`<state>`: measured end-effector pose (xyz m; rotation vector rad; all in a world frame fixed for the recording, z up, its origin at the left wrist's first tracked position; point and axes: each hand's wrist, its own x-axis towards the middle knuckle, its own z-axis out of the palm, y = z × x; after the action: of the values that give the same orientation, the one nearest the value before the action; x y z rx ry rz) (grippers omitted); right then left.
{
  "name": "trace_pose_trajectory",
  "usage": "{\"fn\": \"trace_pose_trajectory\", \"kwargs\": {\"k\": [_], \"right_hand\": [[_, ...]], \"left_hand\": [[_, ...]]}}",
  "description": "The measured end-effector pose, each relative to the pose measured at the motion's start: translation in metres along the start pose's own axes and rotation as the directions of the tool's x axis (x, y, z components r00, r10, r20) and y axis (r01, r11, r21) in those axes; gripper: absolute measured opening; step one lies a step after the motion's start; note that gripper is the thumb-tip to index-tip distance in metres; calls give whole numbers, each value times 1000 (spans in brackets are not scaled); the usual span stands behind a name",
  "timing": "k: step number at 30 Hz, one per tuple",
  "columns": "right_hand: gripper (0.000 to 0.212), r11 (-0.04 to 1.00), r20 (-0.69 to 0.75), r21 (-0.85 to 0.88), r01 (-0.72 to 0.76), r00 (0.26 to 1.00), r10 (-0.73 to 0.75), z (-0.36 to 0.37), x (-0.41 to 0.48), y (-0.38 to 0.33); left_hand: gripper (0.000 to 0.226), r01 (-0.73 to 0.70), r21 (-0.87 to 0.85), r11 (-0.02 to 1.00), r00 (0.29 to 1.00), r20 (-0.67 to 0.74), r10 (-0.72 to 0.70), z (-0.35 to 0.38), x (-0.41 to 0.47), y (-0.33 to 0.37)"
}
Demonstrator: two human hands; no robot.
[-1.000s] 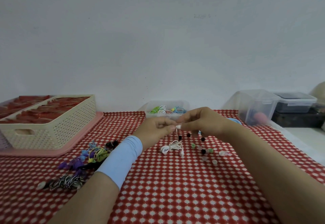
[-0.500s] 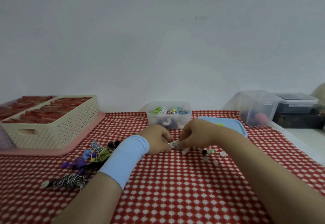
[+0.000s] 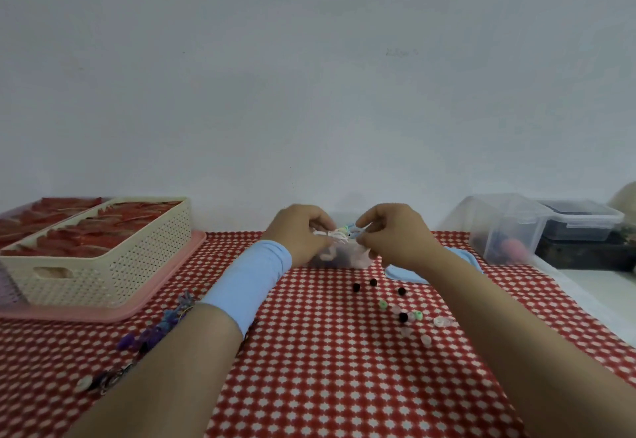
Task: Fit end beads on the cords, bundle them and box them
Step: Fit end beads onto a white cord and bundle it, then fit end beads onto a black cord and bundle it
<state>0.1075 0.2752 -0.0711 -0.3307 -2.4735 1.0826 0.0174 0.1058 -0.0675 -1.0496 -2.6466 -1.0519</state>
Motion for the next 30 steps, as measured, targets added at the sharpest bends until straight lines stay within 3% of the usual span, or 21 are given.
{"fn": "trace_pose_trajectory", "kwargs": {"k": [6, 11, 14, 18, 20, 25, 30], "right_hand": [[17, 978, -53, -200, 58, 996, -69, -8, 53, -1], [15, 932, 91, -361, 46, 996, -14, 6, 74, 11], [12, 861, 224, -503, 75, 973, 46, 13, 74, 16], [25, 801, 289, -594, 79, 950, 120, 12, 74, 17], [28, 799, 293, -594, 97, 951, 102, 9, 70, 12], [29, 870, 182, -446, 211, 973, -143, 7, 46, -24], [19, 912, 362, -299, 281, 918, -164, 40, 14, -70]], "left_hand": [[21, 56, 27, 998, 998, -43, -55, 10, 48, 1], [4, 68, 91, 994, 993, 92, -76, 30, 54, -6], [28, 50, 134, 990, 981, 178, -73, 30, 50, -7], [26, 29, 158, 987, 974, 216, -63, 17, 43, -13], [28, 5, 177, 984, 972, 229, -46, 11, 36, -14], [24, 24, 86, 996, 990, 138, -36, -15, 10, -18], [24, 68, 198, 978, 987, 133, -96, -52, -23, -35]]}}
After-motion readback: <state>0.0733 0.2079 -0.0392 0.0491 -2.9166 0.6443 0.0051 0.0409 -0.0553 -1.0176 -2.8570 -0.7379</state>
